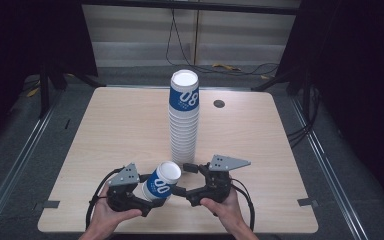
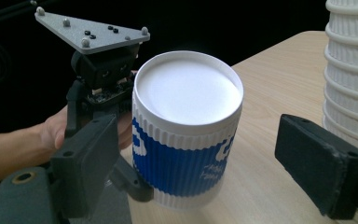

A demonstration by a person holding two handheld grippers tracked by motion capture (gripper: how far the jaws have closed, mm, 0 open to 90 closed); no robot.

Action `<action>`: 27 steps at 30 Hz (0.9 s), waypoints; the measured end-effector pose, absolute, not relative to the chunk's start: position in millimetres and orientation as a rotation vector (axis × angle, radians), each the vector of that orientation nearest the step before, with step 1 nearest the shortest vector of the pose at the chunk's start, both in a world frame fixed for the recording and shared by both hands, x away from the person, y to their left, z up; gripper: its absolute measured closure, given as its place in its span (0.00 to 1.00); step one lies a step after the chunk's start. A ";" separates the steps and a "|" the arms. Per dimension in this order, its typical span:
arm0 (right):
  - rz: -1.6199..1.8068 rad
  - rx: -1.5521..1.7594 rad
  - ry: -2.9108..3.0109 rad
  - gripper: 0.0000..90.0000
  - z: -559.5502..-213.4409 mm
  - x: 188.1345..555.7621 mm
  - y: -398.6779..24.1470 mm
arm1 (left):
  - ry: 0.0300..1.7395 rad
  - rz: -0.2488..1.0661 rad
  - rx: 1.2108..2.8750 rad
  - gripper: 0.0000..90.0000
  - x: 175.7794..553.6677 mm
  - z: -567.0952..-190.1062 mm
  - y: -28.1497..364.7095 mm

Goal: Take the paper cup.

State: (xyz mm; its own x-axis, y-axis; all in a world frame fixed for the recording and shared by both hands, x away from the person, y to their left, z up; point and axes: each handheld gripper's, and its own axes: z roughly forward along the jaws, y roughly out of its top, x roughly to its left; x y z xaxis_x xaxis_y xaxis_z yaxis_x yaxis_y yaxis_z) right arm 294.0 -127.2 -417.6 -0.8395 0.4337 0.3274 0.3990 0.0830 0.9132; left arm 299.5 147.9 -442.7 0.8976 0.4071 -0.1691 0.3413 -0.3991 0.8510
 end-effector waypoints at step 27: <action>1.639 0.727 2.623 0.16 -419.4 307.0 -133.1 | 0.496 0.079 2.189 0.18 298.1 -455.3 135.8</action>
